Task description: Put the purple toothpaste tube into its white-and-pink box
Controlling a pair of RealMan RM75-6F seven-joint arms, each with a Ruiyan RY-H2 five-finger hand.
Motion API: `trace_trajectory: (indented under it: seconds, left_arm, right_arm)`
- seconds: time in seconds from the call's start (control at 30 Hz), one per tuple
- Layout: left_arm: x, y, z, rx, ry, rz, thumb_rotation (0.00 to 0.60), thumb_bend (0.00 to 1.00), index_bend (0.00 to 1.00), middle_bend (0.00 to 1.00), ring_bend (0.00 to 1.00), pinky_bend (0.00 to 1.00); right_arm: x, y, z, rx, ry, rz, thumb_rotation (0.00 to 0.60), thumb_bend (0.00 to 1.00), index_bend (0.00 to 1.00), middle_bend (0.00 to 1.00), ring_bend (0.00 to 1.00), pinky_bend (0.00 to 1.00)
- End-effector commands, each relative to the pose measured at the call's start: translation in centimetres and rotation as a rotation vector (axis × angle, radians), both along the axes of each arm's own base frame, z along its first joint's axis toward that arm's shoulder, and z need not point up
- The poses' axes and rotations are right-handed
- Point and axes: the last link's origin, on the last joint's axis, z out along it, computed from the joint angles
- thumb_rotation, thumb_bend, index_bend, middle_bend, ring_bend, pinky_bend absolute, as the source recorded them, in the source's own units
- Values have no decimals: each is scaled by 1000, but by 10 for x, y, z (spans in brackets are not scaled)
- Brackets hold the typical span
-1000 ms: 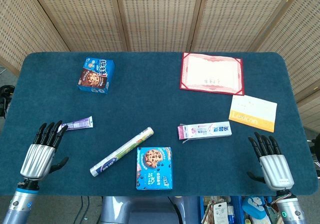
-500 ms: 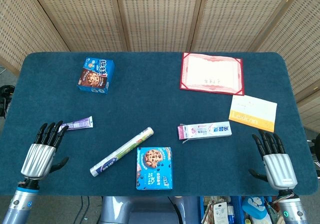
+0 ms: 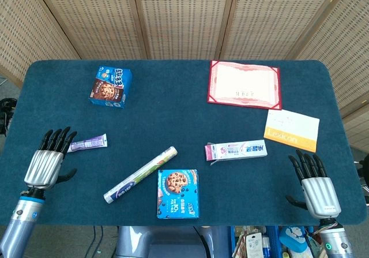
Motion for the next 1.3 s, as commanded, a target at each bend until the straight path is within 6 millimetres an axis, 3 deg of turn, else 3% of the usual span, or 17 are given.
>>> trace_trajectory:
  seconds: [0.03,0.33,0.57,0.93,1.3]
  left_arm:
    - [-2,34,4,-21,47,52,600,234,0,0,0,0]
    - [-20,74,-1,-41,117,163,600,234,74,7,2,119]
    - [-35,93,-20,-75,156,240,600,237,143,50,39,155]
    - [-43,101,-48,-127,184,275,600,242,226,116,92,200]
    - [-47,105,-54,-127,200,283,600,242,312,191,153,238]
  right_arm:
    - [0,0,-1,2,0,2,600,63,0,0,0,0]
    - [-1,-1,-2,7,1,-6,600,63,0,0,0,0]
    - [-2,-2,-1,4,-1,-12,600,63,0,0,0,0]
    - [-4,-3,0,-1,-5,-16,600,63,0,0,0,0]
    - [-4,-3,1,-3,-5,-15,600,63,0,0,0,0]
